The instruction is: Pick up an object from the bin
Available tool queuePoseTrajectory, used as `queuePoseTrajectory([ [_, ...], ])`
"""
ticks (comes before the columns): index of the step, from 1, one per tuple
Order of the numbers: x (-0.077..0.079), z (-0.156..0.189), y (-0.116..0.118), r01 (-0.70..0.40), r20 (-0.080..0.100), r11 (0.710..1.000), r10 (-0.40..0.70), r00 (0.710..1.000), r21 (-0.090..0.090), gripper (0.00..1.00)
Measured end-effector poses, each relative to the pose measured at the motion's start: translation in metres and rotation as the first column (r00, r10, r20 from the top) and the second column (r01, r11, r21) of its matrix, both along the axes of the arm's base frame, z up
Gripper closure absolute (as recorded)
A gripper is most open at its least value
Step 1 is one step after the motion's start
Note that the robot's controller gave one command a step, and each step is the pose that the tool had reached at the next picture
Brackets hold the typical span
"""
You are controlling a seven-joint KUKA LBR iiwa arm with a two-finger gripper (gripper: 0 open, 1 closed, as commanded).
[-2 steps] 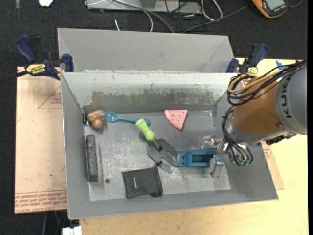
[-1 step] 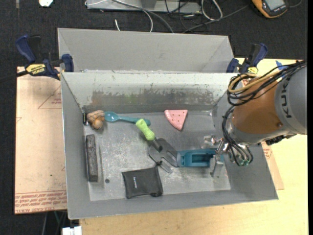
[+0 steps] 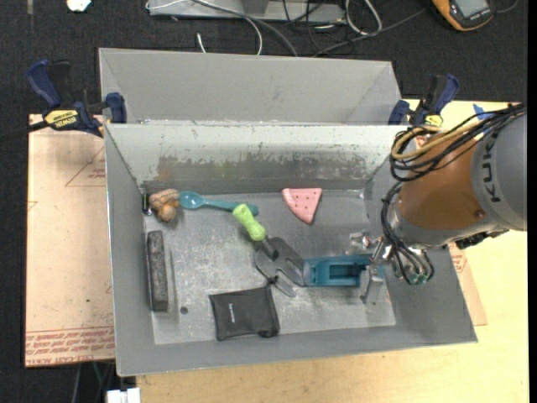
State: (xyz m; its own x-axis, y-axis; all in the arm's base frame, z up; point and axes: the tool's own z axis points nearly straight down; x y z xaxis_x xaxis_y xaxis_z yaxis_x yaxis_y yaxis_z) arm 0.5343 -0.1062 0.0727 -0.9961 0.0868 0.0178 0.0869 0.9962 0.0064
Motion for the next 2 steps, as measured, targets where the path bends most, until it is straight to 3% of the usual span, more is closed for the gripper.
queuePoseTrajectory([
  [2, 0.0, 0.0, 0.0, 0.0, 0.0, 1.0, 0.0, 1.0, 0.0, 1.0],
])
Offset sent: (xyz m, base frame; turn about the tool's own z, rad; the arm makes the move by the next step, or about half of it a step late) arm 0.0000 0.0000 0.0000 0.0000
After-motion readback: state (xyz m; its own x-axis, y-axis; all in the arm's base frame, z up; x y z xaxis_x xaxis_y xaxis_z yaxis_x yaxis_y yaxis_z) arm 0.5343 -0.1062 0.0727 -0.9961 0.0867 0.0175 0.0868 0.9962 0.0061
